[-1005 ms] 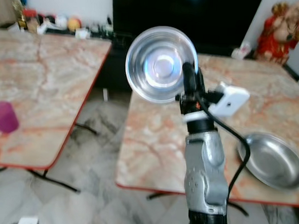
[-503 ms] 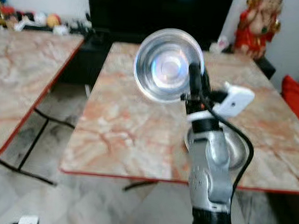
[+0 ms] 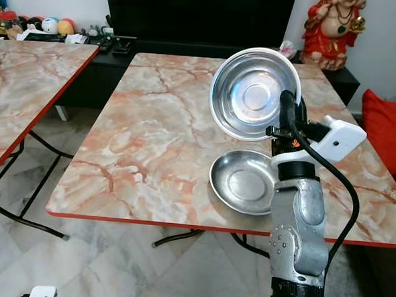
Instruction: Setting the table
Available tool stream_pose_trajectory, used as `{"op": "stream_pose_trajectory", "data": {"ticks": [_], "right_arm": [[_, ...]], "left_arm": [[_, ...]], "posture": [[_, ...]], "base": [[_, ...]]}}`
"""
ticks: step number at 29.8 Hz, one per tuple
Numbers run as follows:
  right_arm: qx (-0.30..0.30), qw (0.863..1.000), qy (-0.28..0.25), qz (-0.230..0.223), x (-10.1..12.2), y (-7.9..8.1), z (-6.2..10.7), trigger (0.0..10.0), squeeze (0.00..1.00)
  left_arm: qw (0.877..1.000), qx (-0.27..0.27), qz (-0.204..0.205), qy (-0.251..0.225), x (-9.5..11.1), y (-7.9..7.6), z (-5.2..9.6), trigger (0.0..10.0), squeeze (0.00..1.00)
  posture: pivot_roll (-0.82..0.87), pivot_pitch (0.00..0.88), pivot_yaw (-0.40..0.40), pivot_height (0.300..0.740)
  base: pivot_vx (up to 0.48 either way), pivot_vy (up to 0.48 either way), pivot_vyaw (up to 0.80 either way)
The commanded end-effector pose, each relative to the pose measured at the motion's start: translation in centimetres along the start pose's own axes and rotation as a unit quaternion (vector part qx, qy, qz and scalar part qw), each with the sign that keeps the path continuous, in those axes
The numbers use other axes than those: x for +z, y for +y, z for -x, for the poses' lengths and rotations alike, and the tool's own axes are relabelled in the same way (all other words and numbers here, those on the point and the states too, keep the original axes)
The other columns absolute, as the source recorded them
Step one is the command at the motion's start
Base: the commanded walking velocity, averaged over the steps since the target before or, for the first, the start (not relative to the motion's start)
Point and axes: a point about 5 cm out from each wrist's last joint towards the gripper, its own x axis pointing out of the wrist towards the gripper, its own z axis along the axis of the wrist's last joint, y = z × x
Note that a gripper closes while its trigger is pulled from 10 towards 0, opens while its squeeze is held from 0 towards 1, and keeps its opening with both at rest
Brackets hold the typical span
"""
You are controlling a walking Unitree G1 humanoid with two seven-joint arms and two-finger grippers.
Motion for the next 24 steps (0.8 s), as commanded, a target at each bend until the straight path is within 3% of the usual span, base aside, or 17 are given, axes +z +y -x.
{"op": "stream_pose_trajectory", "data": {"ticks": [1, 4, 11, 19, 24], "right_arm": [[-0.012, 1.000, 0.008, 0.010, -0.1, -0.5, -0.1, 10.0, 0.00], [-0.035, 0.999, 0.017, 0.020, -0.2, -1.3, 0.1, 10.0, 0.00], [-0.132, 0.988, 0.043, 0.071, 0.4, -5.6, 1.1, 10.0, 0.00], [-0.214, 0.967, 0.139, 0.017, -1.4, -8.3, 3.1, 10.0, 0.00], [-0.222, 0.962, 0.152, -0.046, -1.9, -8.3, 3.3, 10.0, 0.00]], "left_arm": [[1.000, 0.004, 0.002, 0.008, -0.3, 0.4, 0.1, 10.0, 0.00], [1.000, 0.004, 0.002, 0.008, -0.3, 0.4, 0.1, 10.0, 0.00], [1.000, 0.003, 0.001, 0.009, -0.3, 0.4, 0.1, 10.0, 0.00], [1.000, 0.001, -0.001, 0.011, -0.3, 0.5, 0.1, 10.0, 0.00], [1.000, 0.001, 0.000, 0.010, -0.2, 0.5, 0.1, 10.0, 0.00]], "posture": [[0.01, 0.013, -0.001, 0.736], [0.01, 0.013, -0.001, 0.736], [0.01, 0.018, 0.002, 0.736], [0.00, 0.020, 0.006, 0.736], [0.00, 0.019, 0.005, 0.736]], "base": [[0.000, 0.000, 0.00], [0.000, 0.000, 0.00], [0.000, 0.000, 0.00], [0.000, 0.000, 0.00], [0.000, 0.000, 0.00]]}}
